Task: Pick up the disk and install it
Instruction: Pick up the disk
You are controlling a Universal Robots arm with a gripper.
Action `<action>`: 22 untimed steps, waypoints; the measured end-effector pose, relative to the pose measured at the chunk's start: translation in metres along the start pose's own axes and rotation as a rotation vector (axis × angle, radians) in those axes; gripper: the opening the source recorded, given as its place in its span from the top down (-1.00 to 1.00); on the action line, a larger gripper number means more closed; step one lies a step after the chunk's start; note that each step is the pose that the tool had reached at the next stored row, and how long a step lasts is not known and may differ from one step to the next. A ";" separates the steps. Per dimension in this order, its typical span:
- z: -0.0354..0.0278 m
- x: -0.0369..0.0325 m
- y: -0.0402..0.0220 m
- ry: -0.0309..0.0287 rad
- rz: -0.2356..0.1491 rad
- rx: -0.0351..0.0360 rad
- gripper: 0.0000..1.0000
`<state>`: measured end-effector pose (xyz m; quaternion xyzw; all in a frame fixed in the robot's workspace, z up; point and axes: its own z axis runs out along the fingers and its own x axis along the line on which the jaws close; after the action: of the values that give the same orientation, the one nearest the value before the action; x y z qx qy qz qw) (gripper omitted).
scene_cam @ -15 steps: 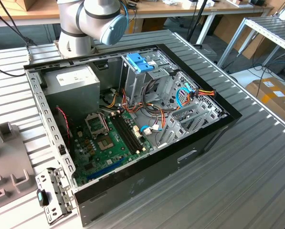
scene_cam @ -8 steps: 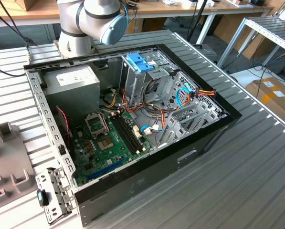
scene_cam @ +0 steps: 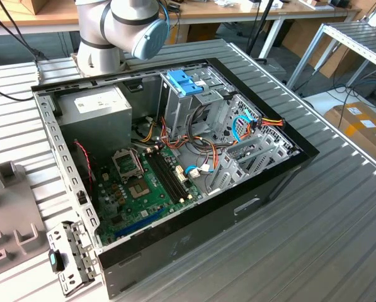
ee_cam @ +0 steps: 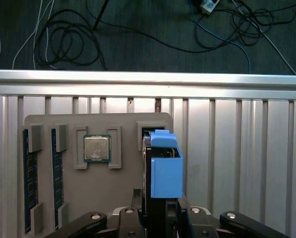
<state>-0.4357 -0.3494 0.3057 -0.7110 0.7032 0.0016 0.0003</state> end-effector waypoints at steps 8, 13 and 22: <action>-0.0014 0.0000 0.0000 0.0000 0.000 0.0001 0.29; -0.0124 0.0000 0.0000 0.0000 0.000 0.0000 0.29; -0.0450 -0.0001 0.0001 0.0000 0.000 0.0001 0.29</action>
<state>-0.4357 -0.3495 0.3507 -0.7109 0.7033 0.0015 0.0003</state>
